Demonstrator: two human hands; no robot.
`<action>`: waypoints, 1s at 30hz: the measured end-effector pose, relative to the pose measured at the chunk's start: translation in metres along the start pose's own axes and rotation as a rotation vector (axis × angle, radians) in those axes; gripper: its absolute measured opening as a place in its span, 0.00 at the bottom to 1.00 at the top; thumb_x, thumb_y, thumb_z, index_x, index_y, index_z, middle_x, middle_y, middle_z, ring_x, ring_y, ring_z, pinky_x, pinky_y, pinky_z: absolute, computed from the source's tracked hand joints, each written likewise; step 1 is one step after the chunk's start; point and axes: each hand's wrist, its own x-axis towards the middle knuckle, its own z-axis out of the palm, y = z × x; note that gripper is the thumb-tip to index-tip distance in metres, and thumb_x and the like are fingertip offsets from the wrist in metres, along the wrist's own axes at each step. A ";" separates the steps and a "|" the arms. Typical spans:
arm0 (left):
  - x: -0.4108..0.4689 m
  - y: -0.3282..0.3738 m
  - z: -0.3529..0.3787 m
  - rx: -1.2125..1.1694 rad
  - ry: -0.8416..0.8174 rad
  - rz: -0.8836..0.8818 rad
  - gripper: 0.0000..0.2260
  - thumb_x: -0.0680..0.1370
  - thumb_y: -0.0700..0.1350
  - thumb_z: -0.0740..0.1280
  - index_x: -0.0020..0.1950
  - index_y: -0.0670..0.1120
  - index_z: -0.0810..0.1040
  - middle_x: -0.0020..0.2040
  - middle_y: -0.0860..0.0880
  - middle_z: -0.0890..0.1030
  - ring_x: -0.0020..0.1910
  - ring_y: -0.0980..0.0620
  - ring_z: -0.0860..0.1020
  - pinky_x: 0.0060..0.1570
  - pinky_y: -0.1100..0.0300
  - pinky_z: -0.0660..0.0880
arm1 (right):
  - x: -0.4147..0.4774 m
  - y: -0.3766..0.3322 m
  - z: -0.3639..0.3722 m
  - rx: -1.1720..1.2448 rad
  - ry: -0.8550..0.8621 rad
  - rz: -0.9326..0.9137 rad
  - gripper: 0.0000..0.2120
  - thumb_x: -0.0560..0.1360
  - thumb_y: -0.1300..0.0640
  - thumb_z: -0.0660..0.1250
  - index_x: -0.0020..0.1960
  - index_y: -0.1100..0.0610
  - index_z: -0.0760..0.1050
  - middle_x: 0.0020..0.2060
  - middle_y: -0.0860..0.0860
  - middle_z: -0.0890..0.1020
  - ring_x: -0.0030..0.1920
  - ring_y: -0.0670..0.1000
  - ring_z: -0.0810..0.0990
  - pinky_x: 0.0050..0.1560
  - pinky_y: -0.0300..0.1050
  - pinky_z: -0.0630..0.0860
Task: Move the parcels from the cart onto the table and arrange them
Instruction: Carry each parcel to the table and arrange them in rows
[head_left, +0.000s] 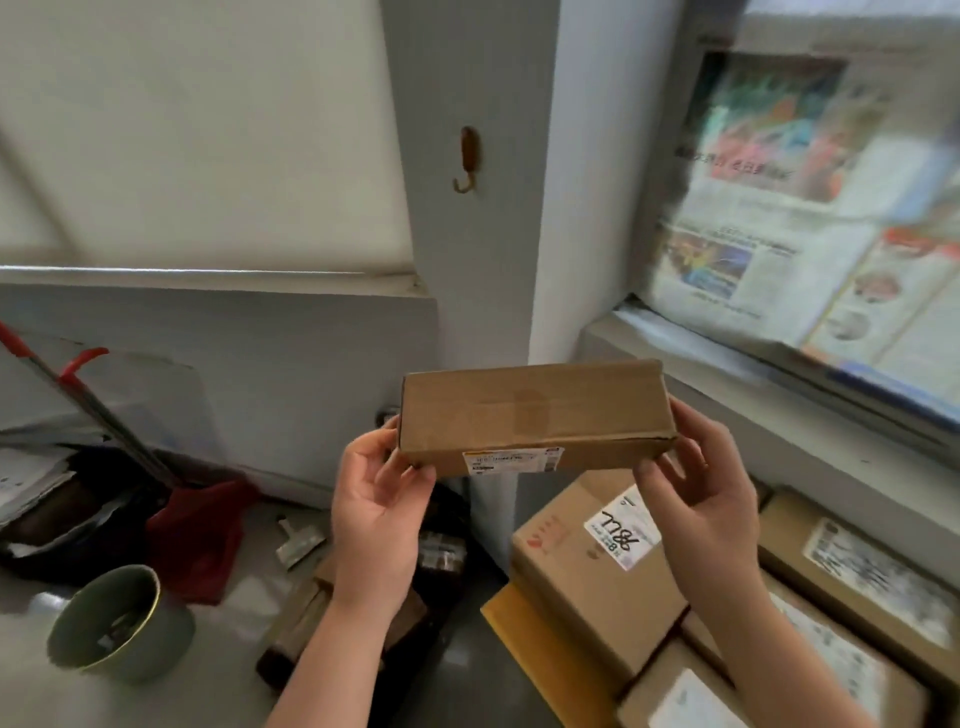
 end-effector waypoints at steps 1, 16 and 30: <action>-0.003 0.002 0.007 0.019 -0.040 -0.002 0.23 0.74 0.32 0.67 0.50 0.63 0.76 0.53 0.59 0.82 0.54 0.59 0.79 0.47 0.70 0.75 | -0.005 -0.004 -0.010 -0.025 0.028 0.005 0.27 0.73 0.70 0.65 0.62 0.42 0.71 0.56 0.51 0.78 0.59 0.49 0.78 0.58 0.41 0.76; -0.116 -0.024 0.100 0.525 -0.771 -0.261 0.20 0.78 0.51 0.64 0.69 0.59 0.64 0.58 0.58 0.66 0.53 0.60 0.68 0.57 0.59 0.69 | -0.166 -0.025 -0.153 -0.114 0.570 0.792 0.08 0.79 0.55 0.62 0.53 0.47 0.78 0.45 0.43 0.80 0.47 0.43 0.77 0.37 0.36 0.70; -0.288 -0.086 0.173 0.566 -1.020 -0.448 0.09 0.78 0.46 0.65 0.54 0.56 0.70 0.53 0.57 0.77 0.49 0.63 0.74 0.39 0.72 0.68 | -0.318 0.006 -0.264 -0.149 0.946 1.070 0.14 0.78 0.61 0.61 0.63 0.56 0.72 0.44 0.46 0.76 0.46 0.48 0.74 0.47 0.46 0.73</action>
